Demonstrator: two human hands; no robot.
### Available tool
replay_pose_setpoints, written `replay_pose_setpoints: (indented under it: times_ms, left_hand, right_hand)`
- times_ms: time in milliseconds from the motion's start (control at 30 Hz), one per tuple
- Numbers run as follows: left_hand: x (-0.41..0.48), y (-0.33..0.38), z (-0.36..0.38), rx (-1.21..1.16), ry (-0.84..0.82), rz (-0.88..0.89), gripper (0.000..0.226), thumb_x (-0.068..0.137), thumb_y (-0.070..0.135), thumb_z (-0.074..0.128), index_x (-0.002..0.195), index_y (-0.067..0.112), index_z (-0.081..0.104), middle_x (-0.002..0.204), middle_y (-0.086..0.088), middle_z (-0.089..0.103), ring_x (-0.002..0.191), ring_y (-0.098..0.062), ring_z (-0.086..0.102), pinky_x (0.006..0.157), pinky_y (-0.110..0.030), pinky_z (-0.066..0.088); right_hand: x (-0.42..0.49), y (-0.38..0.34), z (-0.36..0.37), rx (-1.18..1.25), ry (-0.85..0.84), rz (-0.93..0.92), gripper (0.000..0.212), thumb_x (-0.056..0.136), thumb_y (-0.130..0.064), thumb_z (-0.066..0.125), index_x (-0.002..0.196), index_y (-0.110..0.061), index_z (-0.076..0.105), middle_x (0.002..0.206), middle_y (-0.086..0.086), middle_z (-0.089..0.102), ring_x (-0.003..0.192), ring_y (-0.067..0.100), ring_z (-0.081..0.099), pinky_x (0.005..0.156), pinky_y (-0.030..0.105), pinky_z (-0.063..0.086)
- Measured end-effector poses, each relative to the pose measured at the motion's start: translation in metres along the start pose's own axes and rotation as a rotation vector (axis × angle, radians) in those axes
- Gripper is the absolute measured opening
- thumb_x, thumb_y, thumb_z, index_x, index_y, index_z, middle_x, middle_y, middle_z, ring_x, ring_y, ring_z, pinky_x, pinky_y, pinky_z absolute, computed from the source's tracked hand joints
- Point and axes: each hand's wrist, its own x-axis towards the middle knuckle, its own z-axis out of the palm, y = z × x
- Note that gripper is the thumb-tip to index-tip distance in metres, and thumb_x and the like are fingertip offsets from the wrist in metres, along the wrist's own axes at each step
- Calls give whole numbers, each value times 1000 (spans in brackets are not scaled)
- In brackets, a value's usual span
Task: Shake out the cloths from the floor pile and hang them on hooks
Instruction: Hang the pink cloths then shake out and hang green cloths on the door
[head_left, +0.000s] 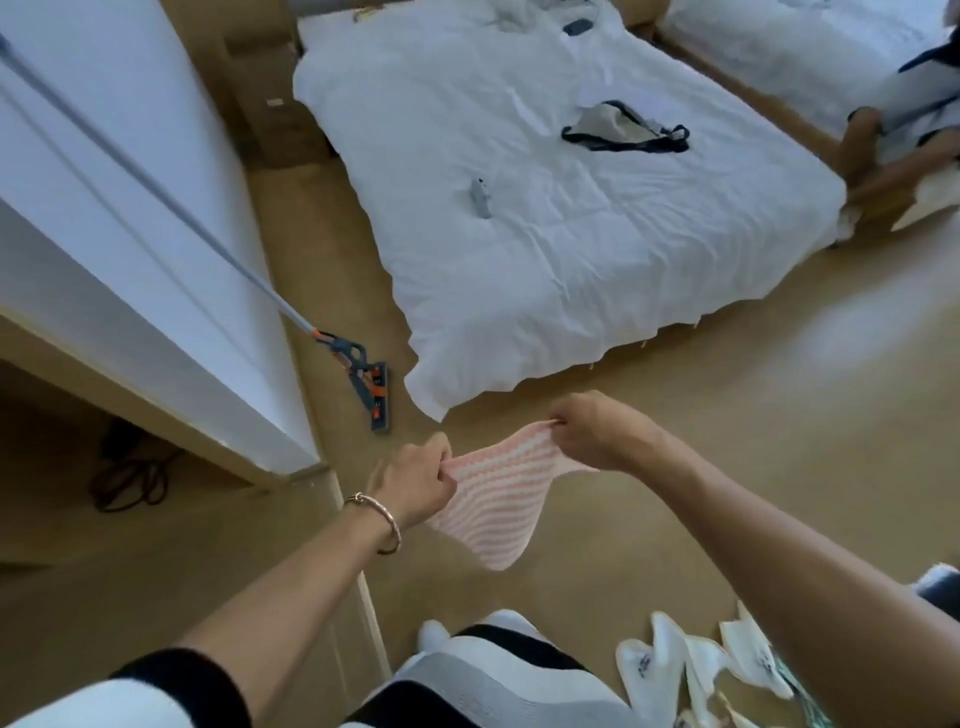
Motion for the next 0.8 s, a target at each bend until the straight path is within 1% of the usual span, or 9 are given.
replay_pose_setpoints:
  times_ms: [67,167,267,333,433,500,633,700,800]
  left_hand:
    - [4,-30,-18,-60,62,-28,4,89,21,41,89,21,45,68,4,52,60,-15,48,48,-26,32]
    - [6,-75,-39,-116,134,-96,12,93,26,38,89,23,49,74,4,58,64,-12,56,52,-28,46]
    - [4,-114,-53,-122,183,-151,19,94,30,36,90,24,54,78,4,63,69,-13,62,59,-33,56]
    - [3,-133,-63,-145,231,-197,20,95,30,38,93,23,57,79,3,64,70,-14,63,58,-31,55]
    - [2,-154,-79,-189,315,-280,21,95,29,42,94,22,62,78,1,66,70,-17,62,52,-25,45]
    - [1,-168,-87,-215,352,-355,23,95,33,43,87,23,62,74,3,64,68,-17,60,47,-23,36]
    - [-5,-195,-107,-280,449,-513,33,93,37,48,66,17,53,66,-3,59,64,-24,55,49,-28,31]
    - [-12,-206,-118,-318,484,-580,32,93,34,48,68,14,51,70,-4,56,68,-25,53,54,-32,34]
    - [-25,-218,-138,-315,541,-675,26,96,30,42,88,11,58,86,-3,62,80,-23,58,66,-36,46]
  right_hand:
    - [20,-30,-6,-45,27,-47,34,87,-4,37,58,-21,38,68,1,52,69,22,48,51,26,33]
    - [48,-71,-10,-91,46,-117,29,86,-6,38,61,-21,41,88,10,66,73,23,51,64,29,38]
    - [70,-109,-13,-143,37,-175,24,90,-7,39,85,-12,61,99,9,67,77,24,52,66,27,36]
    - [84,-131,-12,-193,16,-213,26,91,-8,39,97,-8,64,103,9,67,82,23,55,66,27,37]
    - [111,-156,-10,-274,-30,-285,22,90,-4,40,85,-9,61,103,10,67,82,24,57,60,25,38]
    - [135,-172,-12,-313,-64,-318,24,88,-3,40,93,-7,64,105,10,67,91,27,61,66,27,41]
    - [188,-211,-25,-354,-106,-436,30,91,-5,36,106,-7,63,108,9,65,97,27,61,72,31,45]
    - [211,-233,-32,-359,-141,-509,34,92,-6,35,111,-9,64,110,9,66,98,26,62,76,33,48]
    - [239,-272,-41,-369,-159,-642,35,93,-7,36,112,-8,65,113,10,66,105,27,60,83,30,46]
